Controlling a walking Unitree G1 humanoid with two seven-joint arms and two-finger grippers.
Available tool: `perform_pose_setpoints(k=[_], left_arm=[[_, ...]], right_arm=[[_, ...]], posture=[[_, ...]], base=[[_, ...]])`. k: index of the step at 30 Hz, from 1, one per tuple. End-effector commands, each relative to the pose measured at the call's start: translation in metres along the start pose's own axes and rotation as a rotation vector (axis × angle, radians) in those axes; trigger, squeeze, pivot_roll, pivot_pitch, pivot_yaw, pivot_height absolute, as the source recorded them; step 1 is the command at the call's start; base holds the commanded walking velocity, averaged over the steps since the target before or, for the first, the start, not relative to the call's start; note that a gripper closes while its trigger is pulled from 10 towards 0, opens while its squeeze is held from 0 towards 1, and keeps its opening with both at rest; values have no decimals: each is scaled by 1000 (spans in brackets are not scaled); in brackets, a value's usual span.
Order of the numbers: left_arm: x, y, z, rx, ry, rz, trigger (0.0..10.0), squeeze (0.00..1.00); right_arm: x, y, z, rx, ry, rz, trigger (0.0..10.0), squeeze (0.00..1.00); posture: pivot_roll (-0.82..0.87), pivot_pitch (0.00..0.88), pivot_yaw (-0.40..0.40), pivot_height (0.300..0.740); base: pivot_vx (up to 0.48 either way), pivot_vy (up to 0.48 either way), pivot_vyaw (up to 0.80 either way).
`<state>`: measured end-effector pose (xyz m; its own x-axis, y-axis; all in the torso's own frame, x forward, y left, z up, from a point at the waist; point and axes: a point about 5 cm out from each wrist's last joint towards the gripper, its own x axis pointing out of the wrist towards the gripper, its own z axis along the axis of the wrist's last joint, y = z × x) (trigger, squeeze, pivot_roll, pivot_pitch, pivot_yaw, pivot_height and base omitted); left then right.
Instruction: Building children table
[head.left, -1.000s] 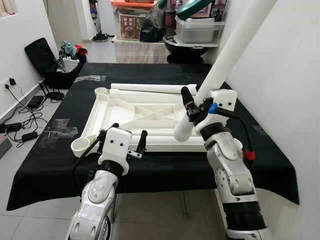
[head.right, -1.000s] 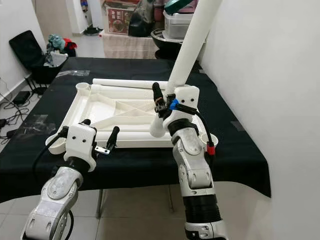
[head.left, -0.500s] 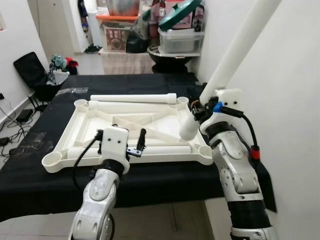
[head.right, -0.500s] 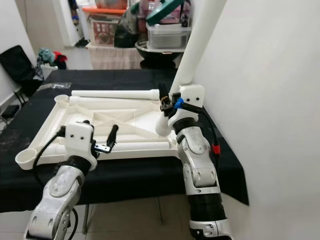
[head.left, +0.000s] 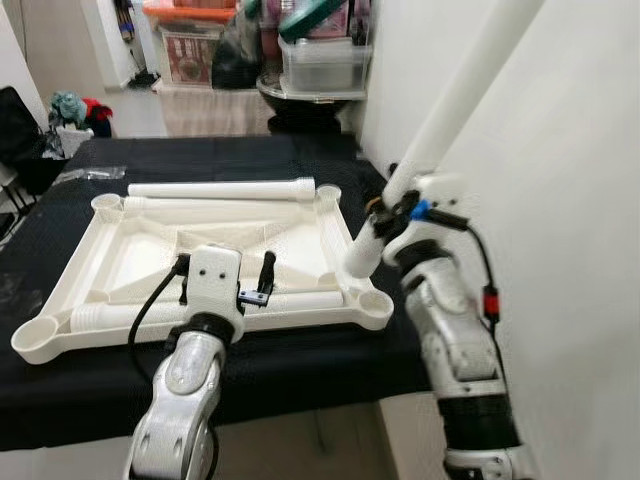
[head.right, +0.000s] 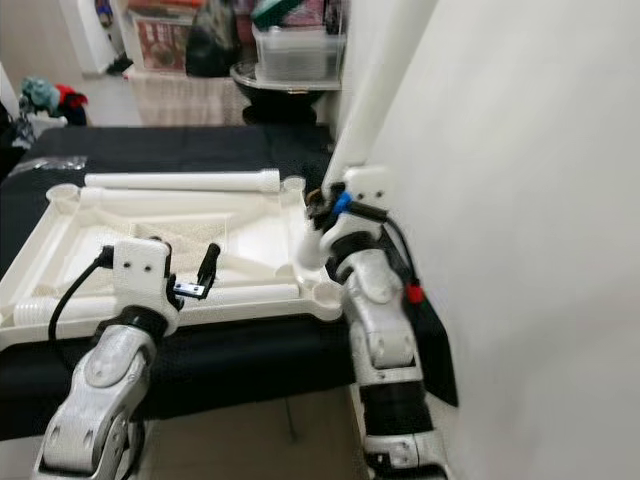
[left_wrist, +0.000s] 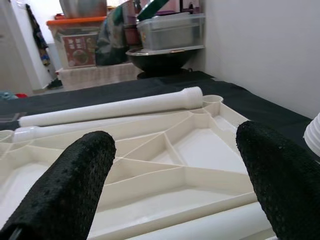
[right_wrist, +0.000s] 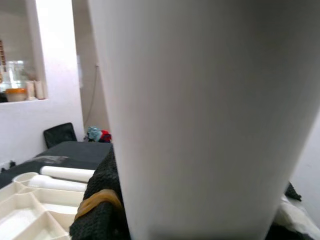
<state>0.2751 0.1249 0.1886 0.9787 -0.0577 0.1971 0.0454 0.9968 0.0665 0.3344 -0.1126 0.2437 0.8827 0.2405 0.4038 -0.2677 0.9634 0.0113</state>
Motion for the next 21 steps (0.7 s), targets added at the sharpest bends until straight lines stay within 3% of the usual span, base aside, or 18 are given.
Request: perform_pose_setpoints(k=[1, 14, 19, 21], left_arm=[[-2, 1, -5, 4, 24, 1, 10000, 0], [-2, 0, -4, 5, 25, -6, 10000, 0], [-3, -1, -4, 4, 26, -14, 10000, 0], [-4, -3, -6, 1, 37, -37, 10000, 0]], right_arm=[[1, 1, 2, 2, -8, 7, 10000, 0], [5, 4, 2, 15, 4, 28, 10000, 0], [8, 2, 1, -7, 15, 22, 10000, 0], [18, -6, -5, -76, 82, -20, 10000, 0]], posture=[[38, 0, -54, 740], [39, 0, -57, 740], [40, 0, -55, 740], [39, 0, -55, 740]], base=[[0, 0, 0], [0, 0, 0], [0, 0, 0], [0, 0, 0]])
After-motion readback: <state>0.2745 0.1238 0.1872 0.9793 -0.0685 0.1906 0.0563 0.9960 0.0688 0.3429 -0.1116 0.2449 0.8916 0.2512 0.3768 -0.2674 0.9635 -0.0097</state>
